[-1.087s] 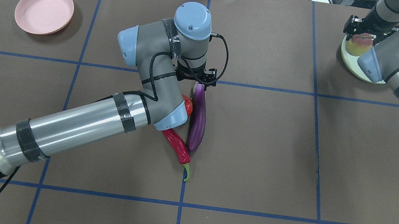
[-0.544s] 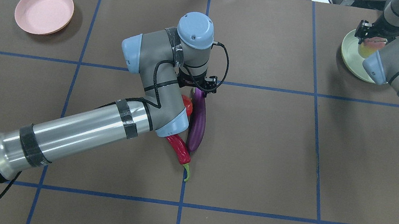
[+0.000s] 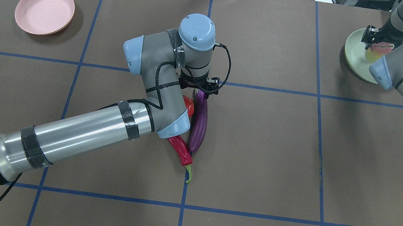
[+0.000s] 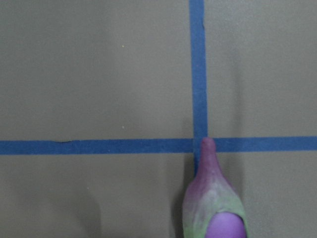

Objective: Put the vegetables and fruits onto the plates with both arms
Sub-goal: 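Lower the peach onto the green plate while the left gripper grasps the eggplant, then lift the eggplant to the pink plate while the right gripper returns toward the tomato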

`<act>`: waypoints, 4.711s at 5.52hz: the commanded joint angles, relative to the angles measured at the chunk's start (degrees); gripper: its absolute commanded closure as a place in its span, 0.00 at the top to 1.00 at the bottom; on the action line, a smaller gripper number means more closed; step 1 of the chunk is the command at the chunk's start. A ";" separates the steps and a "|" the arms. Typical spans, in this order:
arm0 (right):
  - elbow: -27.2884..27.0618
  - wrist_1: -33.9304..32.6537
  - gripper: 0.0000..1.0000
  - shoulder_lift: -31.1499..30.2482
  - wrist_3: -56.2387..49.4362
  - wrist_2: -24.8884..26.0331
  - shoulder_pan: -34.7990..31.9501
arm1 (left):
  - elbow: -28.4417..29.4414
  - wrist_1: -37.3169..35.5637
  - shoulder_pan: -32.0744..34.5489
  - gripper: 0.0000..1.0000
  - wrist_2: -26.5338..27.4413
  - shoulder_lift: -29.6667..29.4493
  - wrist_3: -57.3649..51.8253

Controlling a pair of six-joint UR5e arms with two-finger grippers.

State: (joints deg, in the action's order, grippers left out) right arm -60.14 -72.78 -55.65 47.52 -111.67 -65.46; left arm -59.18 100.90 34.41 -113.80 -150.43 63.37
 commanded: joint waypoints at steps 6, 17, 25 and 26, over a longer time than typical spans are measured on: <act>0.11 3.06 0.47 -2.43 -0.85 0.04 -0.02 | 3.27 2.80 -0.04 0.92 -0.02 -1.71 -0.18; -17.94 3.26 1.00 -3.94 12.42 -8.57 10.04 | -13.25 -7.65 15.74 0.00 -10.21 3.18 -4.40; -31.00 2.65 1.00 -0.25 34.48 0.04 30.39 | 27.38 16.53 38.02 0.00 -11.62 11.39 -14.36; -30.92 2.65 1.00 -0.16 34.48 -0.04 30.39 | 28.06 18.96 36.62 0.00 -10.05 10.34 -7.11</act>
State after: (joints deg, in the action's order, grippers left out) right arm -91.08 -70.11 -55.90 82.02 -111.67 -35.11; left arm -33.31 116.01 71.94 -124.92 -139.32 50.19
